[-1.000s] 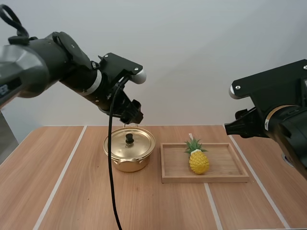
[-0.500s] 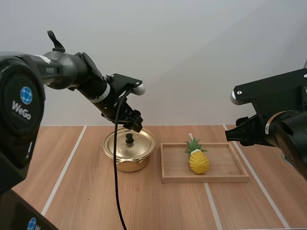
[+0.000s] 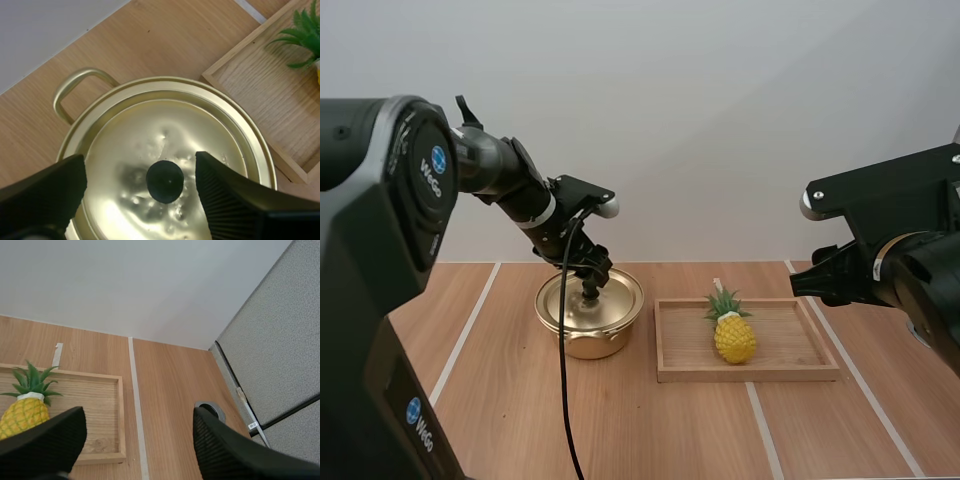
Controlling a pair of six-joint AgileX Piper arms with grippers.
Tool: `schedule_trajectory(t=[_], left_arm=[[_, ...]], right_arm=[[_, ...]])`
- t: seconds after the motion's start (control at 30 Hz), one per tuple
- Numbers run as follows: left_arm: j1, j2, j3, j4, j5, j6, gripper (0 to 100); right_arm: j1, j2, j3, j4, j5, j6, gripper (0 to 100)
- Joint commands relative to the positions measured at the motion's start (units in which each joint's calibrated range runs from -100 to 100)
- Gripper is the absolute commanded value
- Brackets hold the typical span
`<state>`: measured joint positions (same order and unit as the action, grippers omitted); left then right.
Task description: Open the pot, put the pineapple inside, and close it
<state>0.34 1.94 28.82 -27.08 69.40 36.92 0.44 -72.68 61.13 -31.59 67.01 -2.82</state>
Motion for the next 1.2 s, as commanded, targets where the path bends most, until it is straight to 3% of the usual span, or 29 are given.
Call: schedule_trajectory(t=[0.0, 0.47, 0.6, 0.8, 1.17], left_arm=[[-0.23, 1.21, -0.90, 0.04, 0.00, 0.78, 100], [-0.23, 3.12, -1.99, 0.13, 2.52, 0.78, 100], [-0.23, 3.12, -1.99, 0.40, 1.79, 0.78, 55], [-0.23, 3.12, -1.99, 2.15, 2.79, -0.92, 0], [-0.23, -5.48, -7.61, -4.48, 5.04, -1.04, 0]], right_arm=[[-0.16, -0.24, -0.63, 0.34, 0.96, -1.29, 100], [-0.16, -0.24, -0.63, 0.34, 0.96, -1.29, 100], [-0.16, -0.24, -0.63, 0.34, 0.96, -1.29, 100], [-0.16, -0.24, -0.63, 0.34, 0.96, -1.29, 100], [-0.16, -0.24, -0.63, 0.34, 0.38, -1.29, 100]])
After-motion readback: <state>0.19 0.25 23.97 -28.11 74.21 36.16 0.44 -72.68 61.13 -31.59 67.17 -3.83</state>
